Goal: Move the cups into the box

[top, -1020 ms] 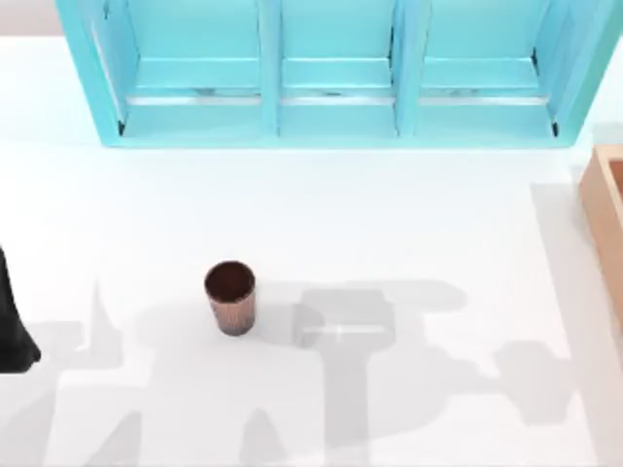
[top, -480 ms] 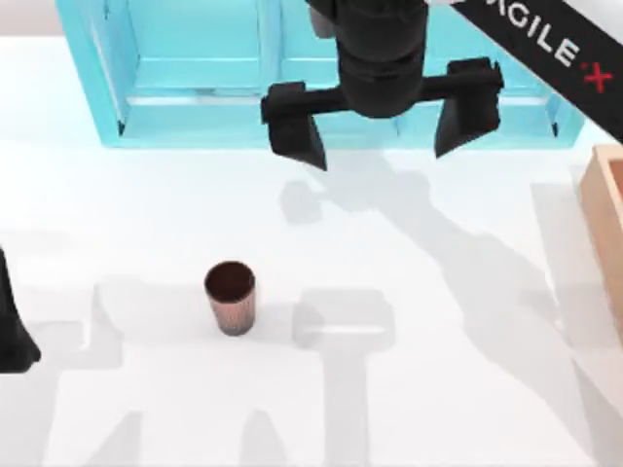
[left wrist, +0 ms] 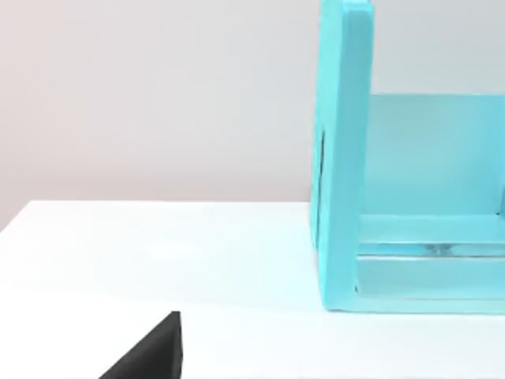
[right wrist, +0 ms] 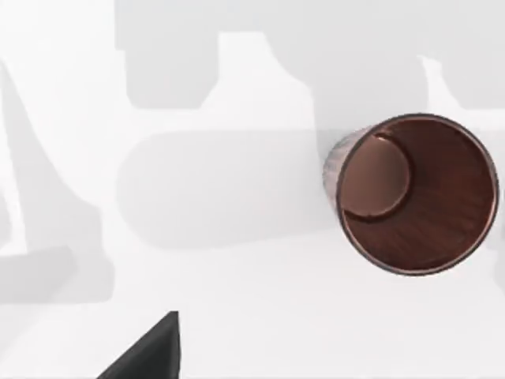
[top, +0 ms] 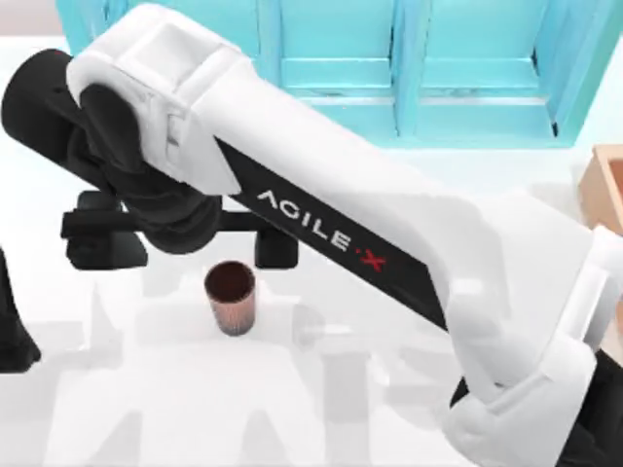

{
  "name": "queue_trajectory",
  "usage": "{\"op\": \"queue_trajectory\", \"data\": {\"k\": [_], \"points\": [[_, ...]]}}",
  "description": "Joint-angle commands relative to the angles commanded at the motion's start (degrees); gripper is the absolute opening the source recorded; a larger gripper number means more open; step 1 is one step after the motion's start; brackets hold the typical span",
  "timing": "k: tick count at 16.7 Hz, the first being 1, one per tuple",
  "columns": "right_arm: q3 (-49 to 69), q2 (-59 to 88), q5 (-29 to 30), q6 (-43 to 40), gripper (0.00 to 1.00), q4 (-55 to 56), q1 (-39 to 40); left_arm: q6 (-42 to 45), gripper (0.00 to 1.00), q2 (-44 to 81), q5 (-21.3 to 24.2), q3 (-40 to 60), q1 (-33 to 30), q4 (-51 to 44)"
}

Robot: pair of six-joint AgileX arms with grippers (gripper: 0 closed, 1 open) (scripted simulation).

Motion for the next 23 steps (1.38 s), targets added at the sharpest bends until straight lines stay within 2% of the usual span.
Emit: {"op": "queue_trajectory", "data": {"k": [8, 11, 17, 23], "points": [[1.46, 1.53, 0.06, 0.47, 1.0, -0.1, 0.17, 0.0, 1.0, 0.0, 0.0, 0.0, 0.0, 0.0], [7.36, 6.84, 0.15, 0.08, 1.0, -1.0, -0.23, 0.0, 1.0, 0.0, 0.0, 0.0, 0.0, 0.0], [26.65, 22.16, 0.13, -1.64, 1.0, -3.57, -1.89, 0.0, 1.0, 0.0, 0.0, 0.0, 0.0, 0.0], [30.51, 25.86, 0.11, -2.11, 1.0, -4.07, -2.37, 0.0, 1.0, 0.0, 0.0, 0.0, 0.0, 0.0]]}}
